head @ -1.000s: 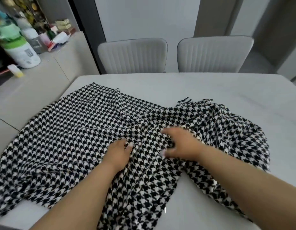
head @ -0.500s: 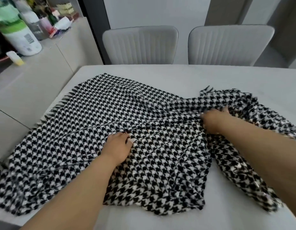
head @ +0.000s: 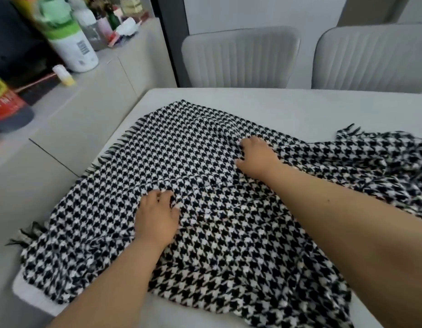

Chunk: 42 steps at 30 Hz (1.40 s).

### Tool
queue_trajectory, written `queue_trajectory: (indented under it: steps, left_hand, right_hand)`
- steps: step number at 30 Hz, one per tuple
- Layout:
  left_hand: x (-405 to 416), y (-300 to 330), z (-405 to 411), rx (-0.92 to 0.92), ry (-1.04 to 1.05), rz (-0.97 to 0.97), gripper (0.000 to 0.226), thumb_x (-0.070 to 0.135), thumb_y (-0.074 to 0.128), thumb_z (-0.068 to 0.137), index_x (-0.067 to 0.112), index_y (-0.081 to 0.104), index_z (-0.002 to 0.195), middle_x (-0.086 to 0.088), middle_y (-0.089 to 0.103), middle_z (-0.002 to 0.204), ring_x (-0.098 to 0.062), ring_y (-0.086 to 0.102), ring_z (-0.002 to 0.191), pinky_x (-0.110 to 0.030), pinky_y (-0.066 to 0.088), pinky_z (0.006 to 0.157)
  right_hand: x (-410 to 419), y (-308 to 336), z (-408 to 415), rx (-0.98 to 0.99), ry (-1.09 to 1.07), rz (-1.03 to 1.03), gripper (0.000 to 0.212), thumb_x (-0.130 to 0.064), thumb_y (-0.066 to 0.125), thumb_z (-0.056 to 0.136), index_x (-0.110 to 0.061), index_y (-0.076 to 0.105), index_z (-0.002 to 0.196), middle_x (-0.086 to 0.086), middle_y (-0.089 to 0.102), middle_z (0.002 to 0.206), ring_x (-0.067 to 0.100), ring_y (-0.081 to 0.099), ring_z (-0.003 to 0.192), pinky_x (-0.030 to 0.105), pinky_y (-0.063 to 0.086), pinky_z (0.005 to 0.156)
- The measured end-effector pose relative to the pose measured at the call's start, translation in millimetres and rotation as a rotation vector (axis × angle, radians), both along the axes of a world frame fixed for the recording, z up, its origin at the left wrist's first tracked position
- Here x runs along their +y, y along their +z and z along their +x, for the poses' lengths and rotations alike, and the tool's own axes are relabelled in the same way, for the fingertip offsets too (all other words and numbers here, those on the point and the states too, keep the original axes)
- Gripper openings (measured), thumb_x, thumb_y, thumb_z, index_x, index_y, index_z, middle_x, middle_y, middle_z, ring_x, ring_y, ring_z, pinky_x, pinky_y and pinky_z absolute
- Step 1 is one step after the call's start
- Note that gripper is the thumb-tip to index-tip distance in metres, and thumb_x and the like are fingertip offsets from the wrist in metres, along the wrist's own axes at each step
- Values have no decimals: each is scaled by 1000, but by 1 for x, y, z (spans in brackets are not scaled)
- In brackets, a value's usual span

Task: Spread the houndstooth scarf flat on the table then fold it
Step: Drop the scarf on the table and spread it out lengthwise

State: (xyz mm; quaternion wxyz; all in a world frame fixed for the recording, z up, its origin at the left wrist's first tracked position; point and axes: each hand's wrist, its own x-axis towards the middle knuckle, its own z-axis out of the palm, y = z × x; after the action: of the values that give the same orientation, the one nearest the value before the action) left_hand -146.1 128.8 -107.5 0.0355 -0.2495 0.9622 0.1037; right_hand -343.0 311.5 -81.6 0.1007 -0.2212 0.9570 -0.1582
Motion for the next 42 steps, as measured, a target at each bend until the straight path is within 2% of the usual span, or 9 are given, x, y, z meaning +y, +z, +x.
queue_trajectory:
  steps: [7,12,16,19,24,30,33,36,42]
  left_hand:
    - [-28,-8,23,-200,87,-5,79,73,37,85,39,13,152,0,11,161,-33,14,145,-59,27,112]
    - [-55,2,34,-271,203,78,70,65,34,91,39,11,152,1,9,162,-33,10,146,-58,28,112]
    - [-47,17,43,176,-55,-37,36,36,52,93,22,56,126,1,54,122,-17,44,117,-35,42,102]
    - [-24,26,63,89,-330,210,11,33,57,92,23,61,94,11,56,92,-7,53,85,-25,49,79]
    - [-1,27,77,-312,-488,271,44,41,70,82,24,54,120,5,56,112,-13,53,102,-29,47,89]
    - [8,42,84,-420,-538,432,18,20,71,85,22,55,77,6,55,78,-10,49,70,-24,45,68]
    - [13,58,95,-660,-545,535,19,21,75,82,21,56,77,7,55,74,-8,48,66,-21,43,63]
    - [27,64,108,-882,-511,548,4,25,71,85,24,67,87,5,70,92,-5,60,77,-27,55,80]
    - [90,86,84,-508,-468,596,9,27,57,94,21,64,93,3,68,95,-10,63,80,-27,56,79]
  right_hand:
    - [-98,-18,28,-353,214,-39,75,-55,51,90,-24,23,152,5,20,159,28,15,147,46,16,119]
    - [-129,-6,67,-477,308,-151,68,-53,54,89,-21,34,146,6,31,155,28,32,140,46,28,113]
    - [-101,16,114,-55,272,-229,32,-44,61,88,-14,59,100,0,60,101,15,57,94,29,53,84]
    - [-60,23,147,-235,343,-63,26,-40,58,91,-15,58,86,-4,59,77,9,53,63,18,48,56]
    - [1,8,201,-328,424,315,42,-45,67,81,-18,53,111,0,65,102,21,61,91,31,51,75]
    - [28,16,223,-407,440,108,19,-24,66,88,-20,60,106,-5,61,99,15,58,92,30,52,84]
    - [48,31,237,-507,490,122,15,-18,63,89,-17,63,105,-3,64,102,13,58,89,29,52,83]
    - [70,33,256,-662,527,220,16,-16,60,90,-17,66,105,-1,68,109,12,62,92,29,52,83]
    - [132,70,247,-494,129,-31,22,-29,56,94,-9,65,99,7,69,99,25,64,93,35,51,79]
